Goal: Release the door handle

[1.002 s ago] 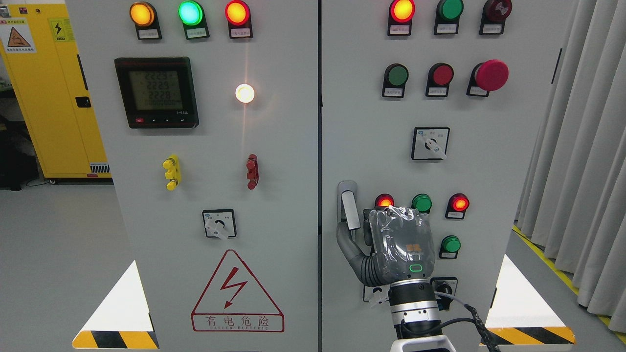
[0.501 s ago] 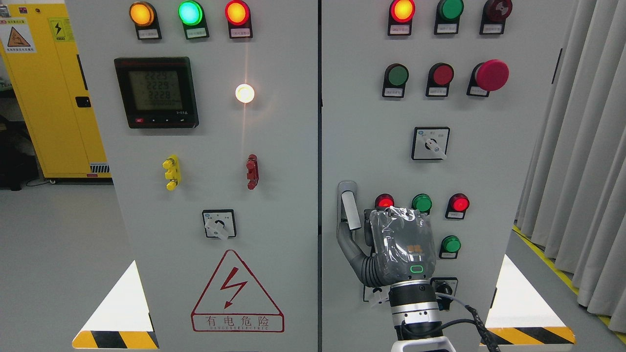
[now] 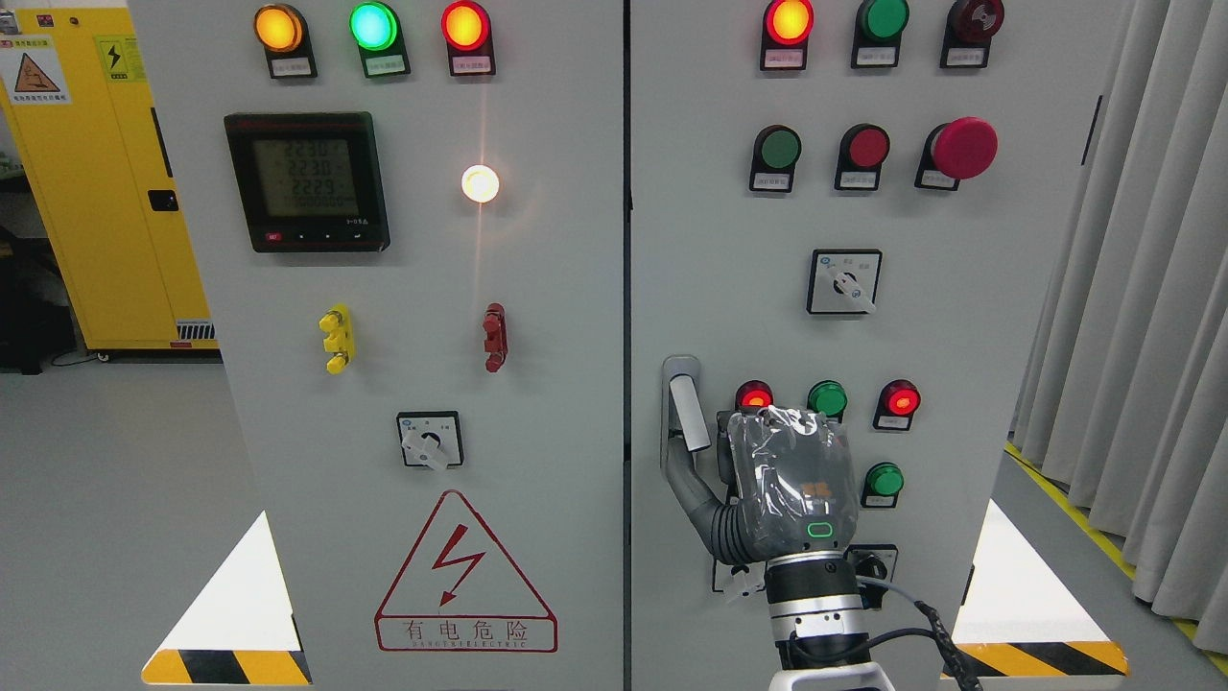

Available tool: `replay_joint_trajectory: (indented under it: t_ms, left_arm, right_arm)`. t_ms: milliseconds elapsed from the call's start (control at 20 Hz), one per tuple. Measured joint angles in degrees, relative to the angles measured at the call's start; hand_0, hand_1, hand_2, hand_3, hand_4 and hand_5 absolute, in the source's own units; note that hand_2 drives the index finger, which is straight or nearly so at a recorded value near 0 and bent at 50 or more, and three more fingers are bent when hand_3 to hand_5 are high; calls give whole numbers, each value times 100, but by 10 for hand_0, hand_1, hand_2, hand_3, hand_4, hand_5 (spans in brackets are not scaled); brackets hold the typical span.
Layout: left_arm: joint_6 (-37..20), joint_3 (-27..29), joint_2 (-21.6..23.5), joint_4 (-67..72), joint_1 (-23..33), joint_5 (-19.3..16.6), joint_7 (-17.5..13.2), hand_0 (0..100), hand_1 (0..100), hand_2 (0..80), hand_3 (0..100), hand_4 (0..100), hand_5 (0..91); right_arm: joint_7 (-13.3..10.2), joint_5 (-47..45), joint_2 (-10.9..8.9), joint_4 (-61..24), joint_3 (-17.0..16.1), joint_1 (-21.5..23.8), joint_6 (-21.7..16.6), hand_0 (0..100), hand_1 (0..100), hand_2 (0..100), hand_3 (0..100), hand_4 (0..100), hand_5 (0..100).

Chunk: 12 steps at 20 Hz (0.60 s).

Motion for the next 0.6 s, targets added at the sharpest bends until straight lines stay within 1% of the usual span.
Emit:
replay_joint_trajectory:
  t_ms: [601]
  left_arm:
    - [-19,-1,0,0,1,0,0,120,556,0,0,0,0]
  right_arm:
    - [-6,-11,-3,-11,-51,-5,34,546,404,936,1000,1000,1000]
